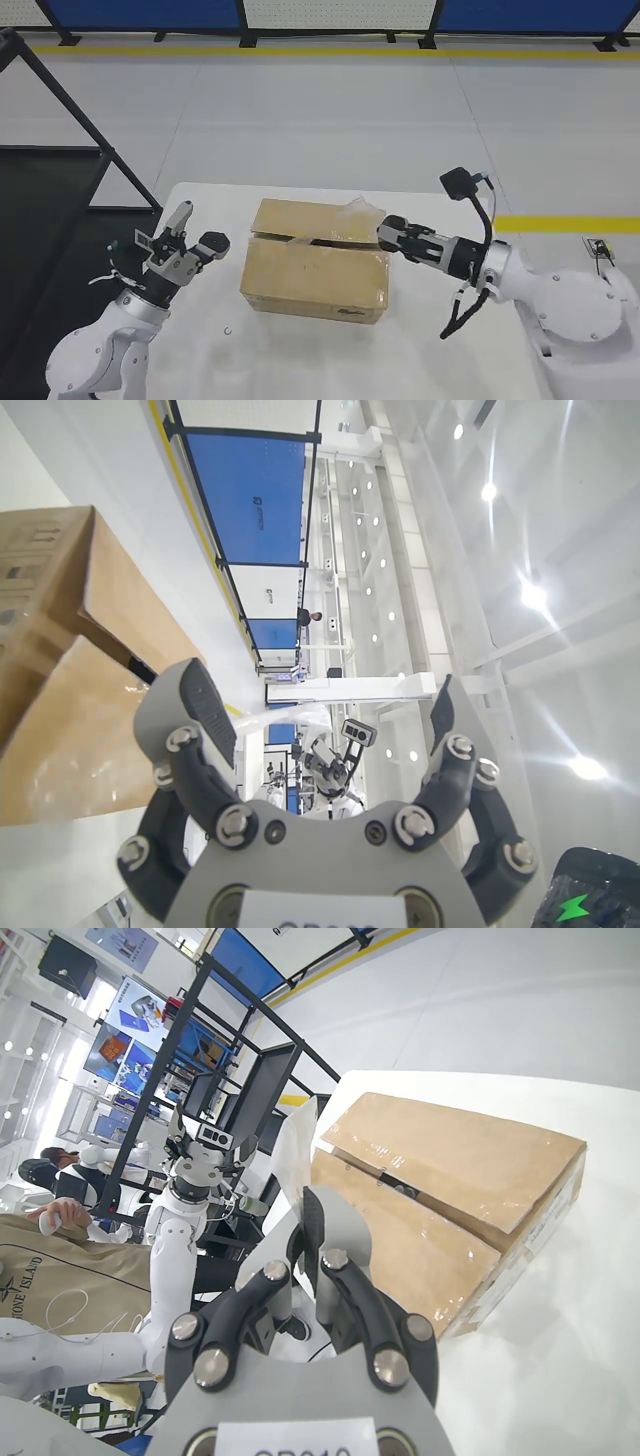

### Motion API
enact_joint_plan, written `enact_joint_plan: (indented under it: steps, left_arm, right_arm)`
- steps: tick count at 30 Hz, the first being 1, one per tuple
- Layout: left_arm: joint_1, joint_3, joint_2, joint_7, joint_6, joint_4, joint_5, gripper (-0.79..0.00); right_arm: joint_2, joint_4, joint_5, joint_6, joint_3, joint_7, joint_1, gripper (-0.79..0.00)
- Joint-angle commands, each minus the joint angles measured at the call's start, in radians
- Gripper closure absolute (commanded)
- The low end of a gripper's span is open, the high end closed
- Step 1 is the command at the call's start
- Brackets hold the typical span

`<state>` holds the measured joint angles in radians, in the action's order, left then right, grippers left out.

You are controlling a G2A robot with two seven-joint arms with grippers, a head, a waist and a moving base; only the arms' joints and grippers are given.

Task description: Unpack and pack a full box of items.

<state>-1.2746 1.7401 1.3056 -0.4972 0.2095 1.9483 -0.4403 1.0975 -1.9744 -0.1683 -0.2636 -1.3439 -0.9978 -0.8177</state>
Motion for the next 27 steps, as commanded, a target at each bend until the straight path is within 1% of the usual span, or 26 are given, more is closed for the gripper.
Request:
enact_joint_plan:
  steps: [1,4,7,11,13,18,22,23,24,27]
  left_arm:
    - [-0.014,0.019,-0.001,0.010,-0.016,-0.008,-0.017,-0.785]
    - [-0.032,0.039,-0.003,0.017,-0.036,-0.017,-0.044,-0.785]
    - [-0.044,0.044,-0.005,0.018,-0.048,-0.021,-0.058,-0.785]
    - [-0.044,0.036,-0.007,0.015,-0.071,-0.029,-0.076,-0.785]
    - [-0.039,0.029,-0.006,0.018,-0.098,-0.036,-0.089,-0.785]
    - [-0.028,0.009,-0.004,0.036,-0.200,-0.056,-0.111,-0.785]
    - [-0.030,-0.012,-0.001,0.033,-0.331,-0.075,-0.119,-0.785]
    - [-0.034,-0.016,0.000,0.032,-0.363,-0.078,-0.121,-0.785]
    - [-0.040,-0.017,0.001,0.037,-0.393,-0.081,-0.123,-0.785]
    - [-0.040,-0.017,0.001,0.037,-0.393,-0.081,-0.123,-0.785]
  right_arm:
    - [0.002,0.019,-0.012,-0.062,0.029,-0.013,0.046,0.000]
    - [0.006,0.046,-0.007,-0.151,0.070,-0.045,0.102,0.000]
    - [0.009,0.058,-0.022,-0.237,0.106,-0.068,0.159,0.000]
    - [0.012,0.066,-0.055,-0.371,0.167,-0.109,0.231,0.000]
    - [0.016,0.067,-0.060,-0.436,0.196,-0.122,0.270,0.000]
    - [0.024,0.093,0.004,-0.515,0.280,-0.044,0.354,0.000]
    - [0.025,0.111,0.134,-0.604,0.335,0.045,0.431,0.000]
    - [0.022,0.115,0.155,-0.632,0.356,0.074,0.454,0.000]
    - [0.022,0.115,0.155,-0.632,0.356,0.074,0.454,0.000]
    - [0.022,0.115,0.155,-0.632,0.356,0.074,0.454,0.000]
